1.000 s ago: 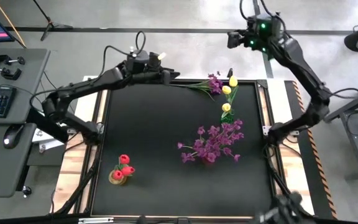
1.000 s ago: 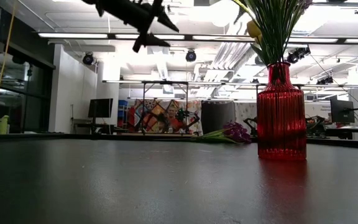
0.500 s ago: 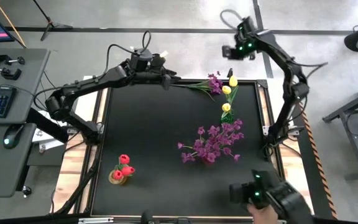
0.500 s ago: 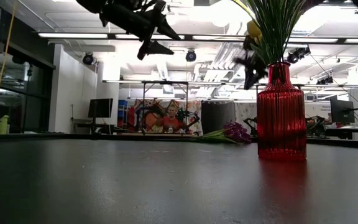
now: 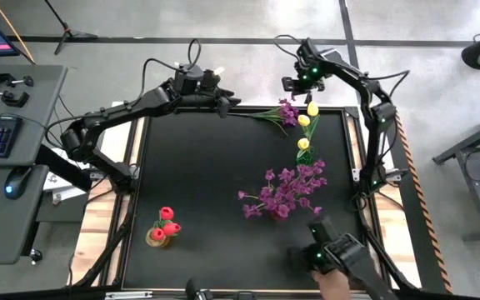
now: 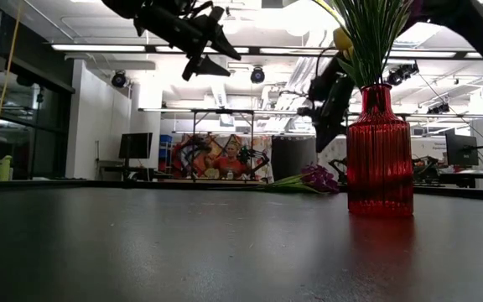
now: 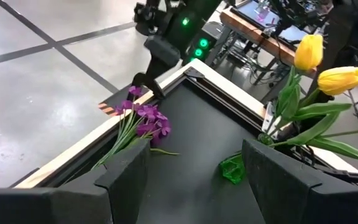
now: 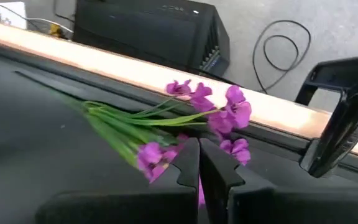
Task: Sort flowers into vase by color
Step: Put the purple flowers into the red flower vase
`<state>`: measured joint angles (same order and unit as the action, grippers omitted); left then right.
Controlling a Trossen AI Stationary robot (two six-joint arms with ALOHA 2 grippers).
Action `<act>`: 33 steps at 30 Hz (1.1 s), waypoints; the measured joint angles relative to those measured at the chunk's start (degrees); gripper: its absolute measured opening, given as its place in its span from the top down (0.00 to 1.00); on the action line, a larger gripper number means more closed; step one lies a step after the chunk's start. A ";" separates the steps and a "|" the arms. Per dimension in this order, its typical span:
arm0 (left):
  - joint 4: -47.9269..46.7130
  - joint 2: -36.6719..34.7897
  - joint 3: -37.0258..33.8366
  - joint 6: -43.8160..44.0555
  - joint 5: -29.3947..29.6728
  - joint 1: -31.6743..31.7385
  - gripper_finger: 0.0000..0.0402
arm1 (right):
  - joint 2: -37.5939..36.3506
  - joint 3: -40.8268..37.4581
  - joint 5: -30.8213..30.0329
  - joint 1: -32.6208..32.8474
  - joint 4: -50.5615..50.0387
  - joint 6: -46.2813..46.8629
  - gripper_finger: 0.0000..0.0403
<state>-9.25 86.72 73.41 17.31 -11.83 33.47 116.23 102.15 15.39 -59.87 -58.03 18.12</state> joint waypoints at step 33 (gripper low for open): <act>-8.52 9.99 -0.15 -7.65 -6.52 -0.20 0.40 | 11.60 0.07 -5.42 14.84 14.13 4.49 1.00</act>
<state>-17.77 96.70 73.25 9.66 -18.35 33.27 127.84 102.21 9.97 -45.04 -43.89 22.62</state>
